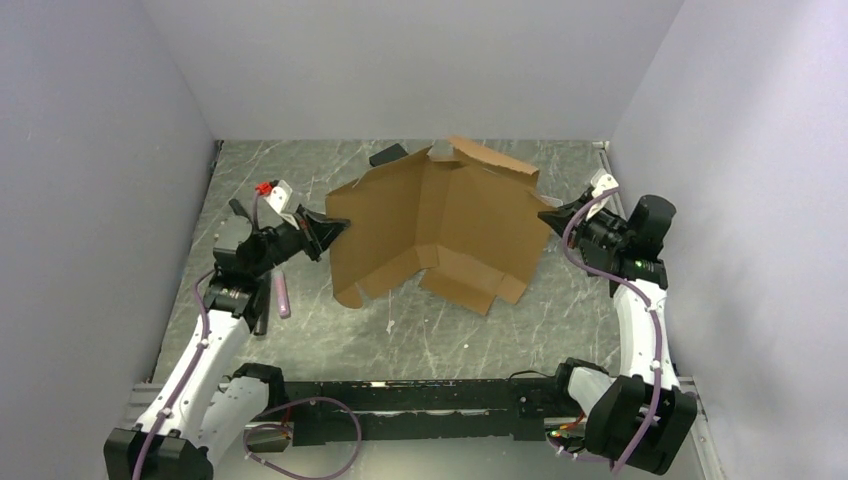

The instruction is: Fold the paper box

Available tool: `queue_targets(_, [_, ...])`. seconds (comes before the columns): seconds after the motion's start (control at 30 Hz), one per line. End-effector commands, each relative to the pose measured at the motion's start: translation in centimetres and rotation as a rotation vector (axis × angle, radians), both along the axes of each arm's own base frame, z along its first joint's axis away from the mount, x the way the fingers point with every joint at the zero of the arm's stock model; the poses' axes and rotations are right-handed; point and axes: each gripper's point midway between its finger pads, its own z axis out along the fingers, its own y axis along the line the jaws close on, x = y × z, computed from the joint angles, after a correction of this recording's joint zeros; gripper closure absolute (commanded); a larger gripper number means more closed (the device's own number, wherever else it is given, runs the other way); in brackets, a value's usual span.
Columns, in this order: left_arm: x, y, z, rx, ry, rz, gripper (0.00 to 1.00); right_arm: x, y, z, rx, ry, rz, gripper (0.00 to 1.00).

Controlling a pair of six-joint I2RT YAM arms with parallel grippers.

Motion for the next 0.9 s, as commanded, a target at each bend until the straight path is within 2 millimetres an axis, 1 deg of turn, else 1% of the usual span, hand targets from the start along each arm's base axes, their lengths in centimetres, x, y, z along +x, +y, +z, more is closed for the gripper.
queue_targets(0.0, [0.5, 0.0, 0.3, 0.026, -0.026, 0.06, 1.0, 0.8, -0.4, -1.4, -0.042, -0.049, -0.002, 1.0])
queue_targets(0.23, [-0.2, -1.0, -0.4, 0.021, 0.011, 0.076, 1.0, 0.9, 1.2, -2.5, 0.008, -0.017, 0.031, 1.0])
queue_targets(0.33, [-0.5, -1.0, -0.6, -0.004, 0.028, 0.121, 1.0, 1.0, 1.7, -3.2, 0.044, 0.026, 0.027, 0.96])
queue_targets(0.43, [-0.8, -1.1, -0.9, -0.037, 0.035, 0.152, 1.0, 1.3, 2.1, -3.5, 0.081, 0.06, 0.014, 0.94])
queue_targets(0.5, [-1.0, -1.2, -1.3, -0.056, 0.042, 0.166, 1.0, 1.5, 2.2, -3.7, 0.092, 0.077, 0.005, 0.92])
queue_targets(0.57, [-1.3, -1.4, -1.8, -0.067, 0.046, 0.169, 1.0, 1.8, 2.3, -4.1, 0.095, 0.095, -0.006, 0.87])
queue_targets(0.6, [-1.4, -1.3, -2.1, -0.069, 0.052, 0.174, 1.0, 1.8, 2.4, -4.4, 0.096, 0.106, -0.006, 0.87])
queue_targets(0.87, [-2.0, -1.0, -2.0, -0.084, 0.043, 0.189, 1.0, 2.1, 2.6, -5.0, 0.101, 0.147, -0.012, 0.77])
